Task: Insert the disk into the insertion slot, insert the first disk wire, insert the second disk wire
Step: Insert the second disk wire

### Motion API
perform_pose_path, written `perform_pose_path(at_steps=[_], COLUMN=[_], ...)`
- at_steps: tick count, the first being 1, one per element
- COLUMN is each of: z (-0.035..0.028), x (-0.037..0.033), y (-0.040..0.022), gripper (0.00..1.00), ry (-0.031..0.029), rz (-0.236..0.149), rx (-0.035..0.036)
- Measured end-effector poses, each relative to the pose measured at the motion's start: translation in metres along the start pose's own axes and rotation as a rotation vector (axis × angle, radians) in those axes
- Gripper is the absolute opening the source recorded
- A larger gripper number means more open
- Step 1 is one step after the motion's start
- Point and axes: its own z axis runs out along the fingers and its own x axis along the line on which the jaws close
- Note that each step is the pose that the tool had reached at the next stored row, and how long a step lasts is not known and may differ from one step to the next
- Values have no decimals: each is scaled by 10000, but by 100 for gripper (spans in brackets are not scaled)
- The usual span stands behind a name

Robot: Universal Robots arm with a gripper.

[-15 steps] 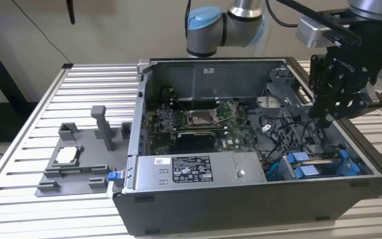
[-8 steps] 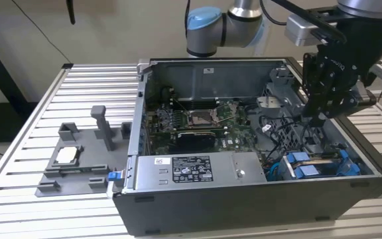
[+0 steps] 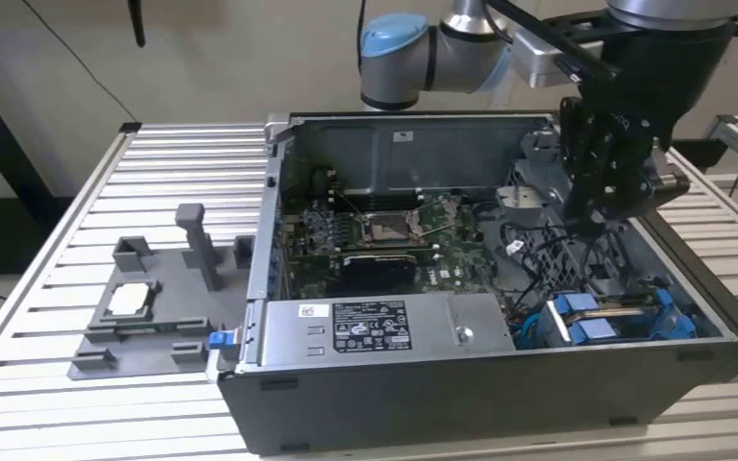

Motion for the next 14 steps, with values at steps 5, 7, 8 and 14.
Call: perform_pose_path(at_steps=[5,7,8,14], z=[32,36,38,74], x=[-89,-112,-125,-241], y=[62,92,106,176], gripper=[33,33,33,33], ry=[119,330,420,691], rz=[-41,-72,-86,-169], rx=[305,360,390,627])
